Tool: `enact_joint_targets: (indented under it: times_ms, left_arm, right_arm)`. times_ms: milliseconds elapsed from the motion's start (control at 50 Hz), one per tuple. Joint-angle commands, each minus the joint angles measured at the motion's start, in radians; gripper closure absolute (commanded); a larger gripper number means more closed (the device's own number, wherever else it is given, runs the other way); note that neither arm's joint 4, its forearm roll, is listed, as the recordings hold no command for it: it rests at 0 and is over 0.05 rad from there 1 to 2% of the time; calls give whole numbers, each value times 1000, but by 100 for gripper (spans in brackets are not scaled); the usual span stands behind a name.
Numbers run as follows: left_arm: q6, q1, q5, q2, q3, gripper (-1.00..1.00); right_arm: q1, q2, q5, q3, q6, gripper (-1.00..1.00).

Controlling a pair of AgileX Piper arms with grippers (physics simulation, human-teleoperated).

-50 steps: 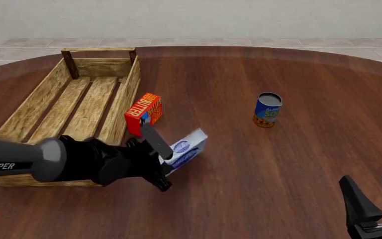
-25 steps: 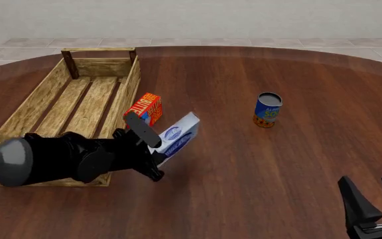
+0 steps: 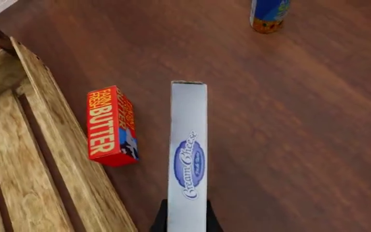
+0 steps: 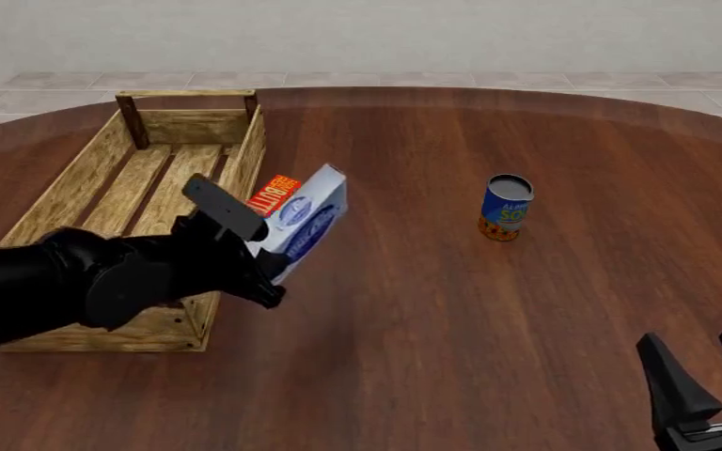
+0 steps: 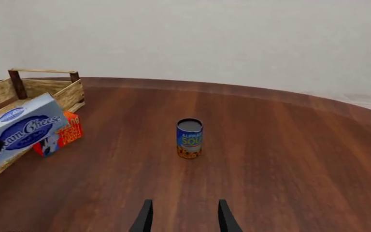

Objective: Pick up the cream cheese and put it in the tray.

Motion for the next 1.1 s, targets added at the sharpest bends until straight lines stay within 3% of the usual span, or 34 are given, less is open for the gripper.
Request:
enact_joint_targets:
  times_ms: [20,560,1100]
  left_arm:
    - [13,67,23,-68,-12,100]
    - [-48,245,123,-140,-105,100]
    - [-80,457,83,-21,-145,100]
  right_arm:
    - [4,0,0,0,-2,-100]
    - [3,0,-3,0,-8,-100]
    - [7,0,-1,0,-10,-100]
